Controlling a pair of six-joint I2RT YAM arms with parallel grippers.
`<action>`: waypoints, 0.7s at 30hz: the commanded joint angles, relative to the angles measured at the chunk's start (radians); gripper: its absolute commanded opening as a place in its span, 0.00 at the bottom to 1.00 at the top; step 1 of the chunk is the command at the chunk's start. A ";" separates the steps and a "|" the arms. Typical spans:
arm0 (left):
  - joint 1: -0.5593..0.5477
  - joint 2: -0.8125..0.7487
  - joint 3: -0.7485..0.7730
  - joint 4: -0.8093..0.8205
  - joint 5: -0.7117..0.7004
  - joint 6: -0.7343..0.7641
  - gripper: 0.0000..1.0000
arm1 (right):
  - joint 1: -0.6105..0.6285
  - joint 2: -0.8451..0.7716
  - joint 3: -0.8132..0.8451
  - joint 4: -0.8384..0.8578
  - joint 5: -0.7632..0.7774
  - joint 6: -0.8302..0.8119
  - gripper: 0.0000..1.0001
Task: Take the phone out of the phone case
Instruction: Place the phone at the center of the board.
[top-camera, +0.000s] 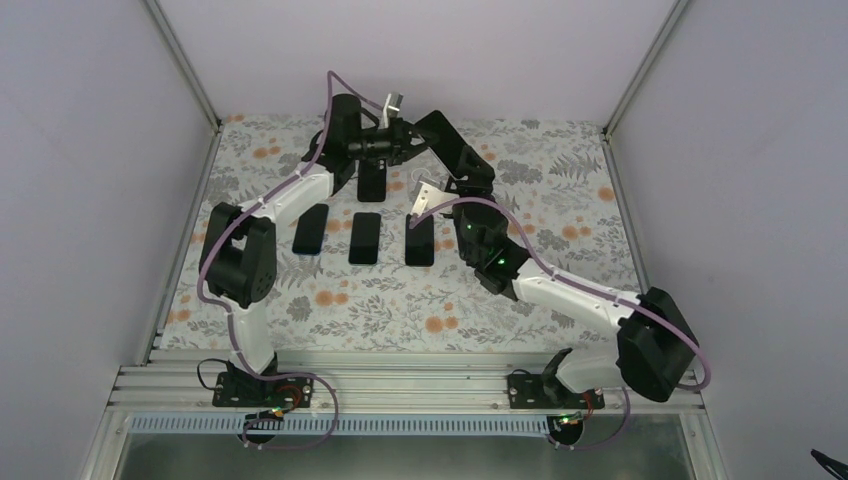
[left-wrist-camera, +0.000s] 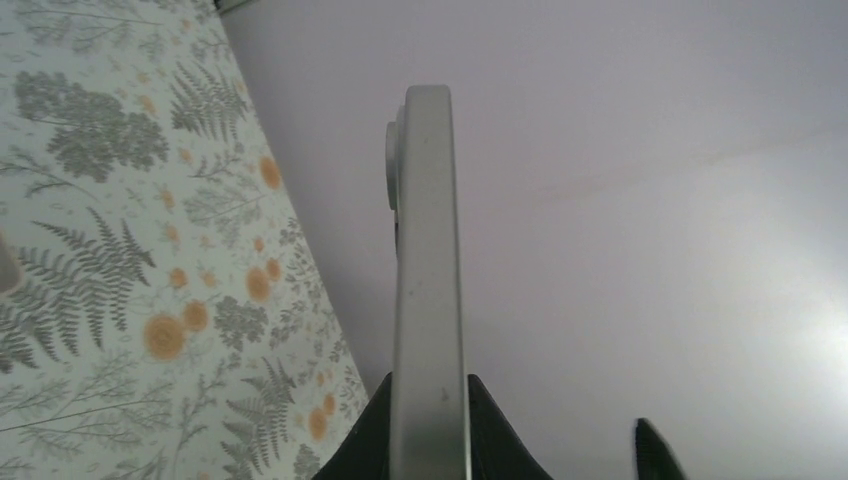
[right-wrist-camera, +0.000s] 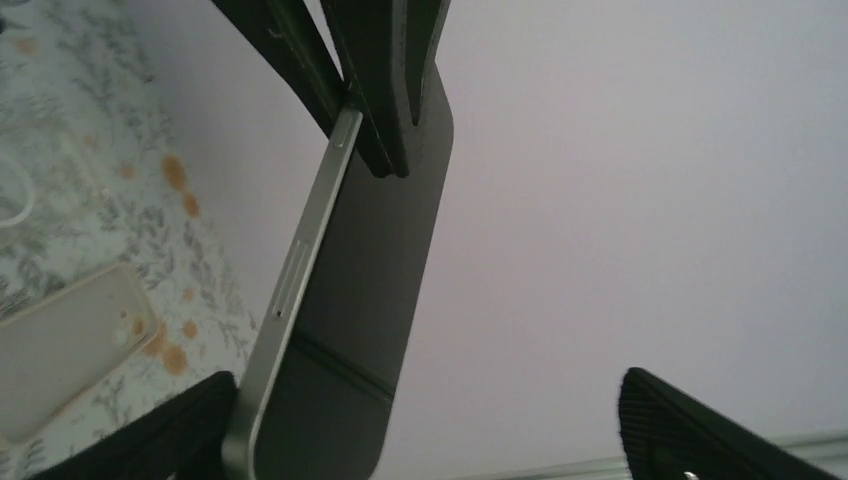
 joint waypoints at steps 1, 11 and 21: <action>0.003 0.028 -0.011 0.039 0.003 0.063 0.02 | -0.005 -0.051 0.085 -0.408 -0.067 0.276 0.95; 0.000 0.118 0.045 -0.090 0.022 0.226 0.02 | -0.108 -0.172 0.178 -0.938 -0.528 0.615 0.99; -0.088 0.193 0.025 -0.414 0.077 0.522 0.02 | -0.366 -0.215 0.285 -1.024 -0.923 0.856 0.99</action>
